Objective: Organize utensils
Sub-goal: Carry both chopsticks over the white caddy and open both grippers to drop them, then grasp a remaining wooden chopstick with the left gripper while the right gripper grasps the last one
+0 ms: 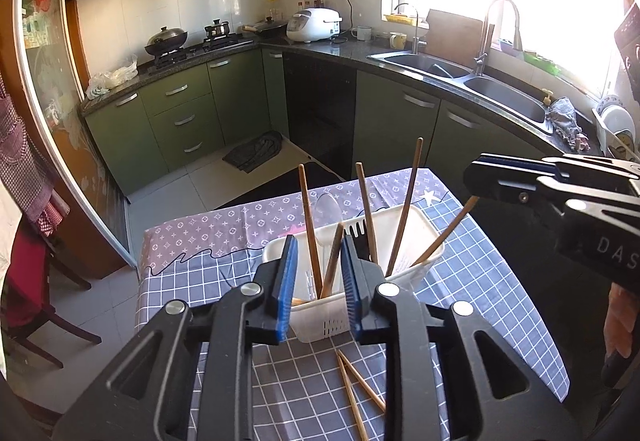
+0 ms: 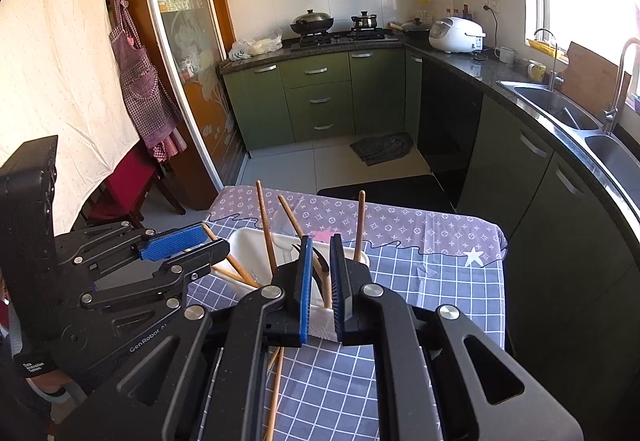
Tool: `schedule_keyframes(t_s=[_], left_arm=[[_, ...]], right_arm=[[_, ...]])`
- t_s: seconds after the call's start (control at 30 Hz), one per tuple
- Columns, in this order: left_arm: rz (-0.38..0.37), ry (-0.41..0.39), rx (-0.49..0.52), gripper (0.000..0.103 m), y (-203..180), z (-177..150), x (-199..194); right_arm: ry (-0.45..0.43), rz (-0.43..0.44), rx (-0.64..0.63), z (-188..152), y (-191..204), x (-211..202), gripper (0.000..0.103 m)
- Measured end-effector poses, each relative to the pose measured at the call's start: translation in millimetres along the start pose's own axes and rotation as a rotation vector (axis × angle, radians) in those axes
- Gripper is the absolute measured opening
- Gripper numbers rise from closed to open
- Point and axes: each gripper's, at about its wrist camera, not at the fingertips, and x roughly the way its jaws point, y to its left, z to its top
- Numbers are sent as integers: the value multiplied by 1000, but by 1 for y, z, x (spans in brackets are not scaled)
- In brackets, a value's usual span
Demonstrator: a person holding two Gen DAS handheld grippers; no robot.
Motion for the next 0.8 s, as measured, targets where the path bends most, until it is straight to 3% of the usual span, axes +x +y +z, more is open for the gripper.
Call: schedule_keyframes(t_s=[0.13,0.23,0.3,0.43,0.6,0.8], left_arm=[[-22,11,5,25,-2,-10,-17],[-52,71,10,31,-5,-26,-24],[-86,140,6,31,-7,-41,-21],[-138,342,15,31,-18,-82,5],[-145,577,-13,18,-27,-122,50],[-98,694,-55,17,-31,-132,83]], right_arm=[[-46,15,-12,-15,2,-34,12],[-42,15,-23,-38,3,-48,14],[-14,16,-18,-57,2,-48,19],[91,16,-9,-102,-2,-27,19],[219,18,4,-141,-9,5,19],[266,27,9,-159,-14,15,19]])
